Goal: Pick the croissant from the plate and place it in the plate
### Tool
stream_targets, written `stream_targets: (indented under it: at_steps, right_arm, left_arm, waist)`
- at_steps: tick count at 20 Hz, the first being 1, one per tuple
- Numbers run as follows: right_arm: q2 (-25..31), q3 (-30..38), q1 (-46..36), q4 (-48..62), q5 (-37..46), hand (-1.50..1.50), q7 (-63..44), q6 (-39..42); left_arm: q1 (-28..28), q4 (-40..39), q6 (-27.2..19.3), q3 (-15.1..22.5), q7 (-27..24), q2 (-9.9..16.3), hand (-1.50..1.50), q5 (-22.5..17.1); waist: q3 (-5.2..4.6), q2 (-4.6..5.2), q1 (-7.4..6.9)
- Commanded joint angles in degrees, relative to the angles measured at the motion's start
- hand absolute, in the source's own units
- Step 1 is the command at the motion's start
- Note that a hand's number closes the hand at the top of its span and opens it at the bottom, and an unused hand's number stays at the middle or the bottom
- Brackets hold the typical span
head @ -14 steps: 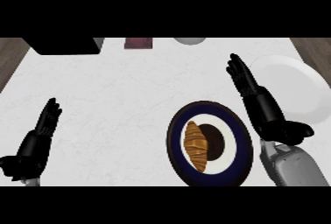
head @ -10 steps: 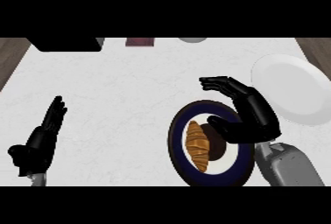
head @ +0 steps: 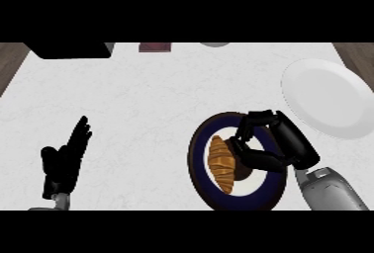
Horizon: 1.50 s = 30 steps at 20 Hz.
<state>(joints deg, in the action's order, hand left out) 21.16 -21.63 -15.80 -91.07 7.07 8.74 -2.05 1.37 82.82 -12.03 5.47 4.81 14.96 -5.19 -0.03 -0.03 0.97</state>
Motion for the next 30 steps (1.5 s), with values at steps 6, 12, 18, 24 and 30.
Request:
stream_targets:
  at_steps: [6, 12, 18, 24, 30]
  right_arm:
    - [-2.2, -2.0, 9.6, 12.8, -8.3, -1.5, 26.7, 13.6]
    - [5.0, -3.7, 2.0, 13.8, 9.1, -1.5, 22.8, 5.9]
    - [9.2, -4.6, -6.0, 7.6, 14.2, -1.5, 7.7, 12.7]
    - [5.9, -11.2, -8.8, 4.0, 17.8, -1.5, -8.0, 22.7]
    - [3.5, -11.4, -9.2, 9.0, 22.1, -1.5, -7.4, 28.3]
  left_arm:
    - [0.1, 3.3, -1.2, 2.2, 5.1, -0.9, 0.0, 1.7]
    - [-3.9, -0.4, -3.2, 2.4, 5.7, -3.1, 0.0, 3.3]
    - [-3.8, -0.5, -3.1, 2.9, 6.6, -3.9, 0.0, 3.8]
    - [-2.7, 4.1, -3.7, 2.6, 9.5, -3.1, 0.0, 4.6]
    - [-3.8, 3.0, -2.8, 2.0, 9.9, -4.0, 0.0, 5.5]
  waist:
    - [0.16, 0.14, -1.72]
    - [0.01, 0.03, -1.07]
    - [-0.04, -0.05, -1.05]
    - [-0.01, -0.15, -1.46]
    - [0.03, 0.05, -1.29]
